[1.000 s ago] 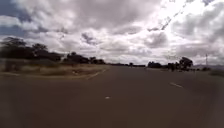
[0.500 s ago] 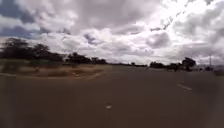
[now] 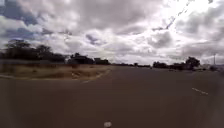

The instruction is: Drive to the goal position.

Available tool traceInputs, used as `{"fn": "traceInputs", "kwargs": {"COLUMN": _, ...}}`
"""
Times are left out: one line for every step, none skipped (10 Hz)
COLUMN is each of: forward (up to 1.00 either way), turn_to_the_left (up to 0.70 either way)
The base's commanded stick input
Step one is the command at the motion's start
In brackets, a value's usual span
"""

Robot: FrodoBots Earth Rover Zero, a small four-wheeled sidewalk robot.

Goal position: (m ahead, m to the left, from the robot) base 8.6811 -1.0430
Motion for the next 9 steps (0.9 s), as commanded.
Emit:
{"fn": "traceInputs", "kwargs": {"forward": 0.84, "turn_to_the_left": 0.00}}
{"fn": "traceInputs", "kwargs": {"forward": 0.85, "turn_to_the_left": 0.00}}
{"fn": "traceInputs", "kwargs": {"forward": 0.85, "turn_to_the_left": -0.01}}
{"fn": "traceInputs", "kwargs": {"forward": 0.85, "turn_to_the_left": -0.14}}
{"fn": "traceInputs", "kwargs": {"forward": 0.85, "turn_to_the_left": -0.27}}
{"fn": "traceInputs", "kwargs": {"forward": 0.85, "turn_to_the_left": -0.27}}
{"fn": "traceInputs", "kwargs": {"forward": 0.85, "turn_to_the_left": -0.27}}
{"fn": "traceInputs", "kwargs": {"forward": 0.85, "turn_to_the_left": -0.23}}
{"fn": "traceInputs", "kwargs": {"forward": 0.85, "turn_to_the_left": -0.19}}
